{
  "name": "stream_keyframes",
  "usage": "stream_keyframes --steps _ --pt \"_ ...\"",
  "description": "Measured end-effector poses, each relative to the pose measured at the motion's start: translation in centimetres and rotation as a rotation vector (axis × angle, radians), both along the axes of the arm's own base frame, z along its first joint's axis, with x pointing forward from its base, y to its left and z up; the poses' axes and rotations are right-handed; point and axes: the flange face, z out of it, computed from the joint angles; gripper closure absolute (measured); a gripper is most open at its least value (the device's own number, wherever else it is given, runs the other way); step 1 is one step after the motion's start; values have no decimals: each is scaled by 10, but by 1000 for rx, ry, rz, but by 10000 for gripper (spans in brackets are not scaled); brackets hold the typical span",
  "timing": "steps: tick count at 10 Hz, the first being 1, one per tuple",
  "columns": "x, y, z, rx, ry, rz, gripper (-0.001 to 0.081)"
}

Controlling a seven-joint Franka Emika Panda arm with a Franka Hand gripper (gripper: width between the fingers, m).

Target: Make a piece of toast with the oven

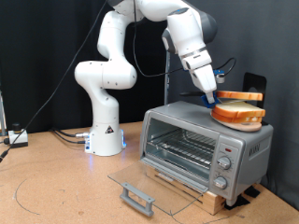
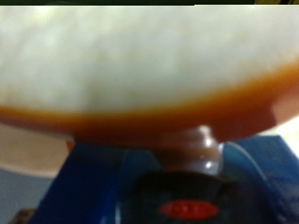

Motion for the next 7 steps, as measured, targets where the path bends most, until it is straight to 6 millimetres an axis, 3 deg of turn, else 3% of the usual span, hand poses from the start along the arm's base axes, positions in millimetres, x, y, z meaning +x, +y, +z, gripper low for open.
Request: stream_keyframes --steps 7 --pt "-4 -17 -13 -27 16 -9 412"
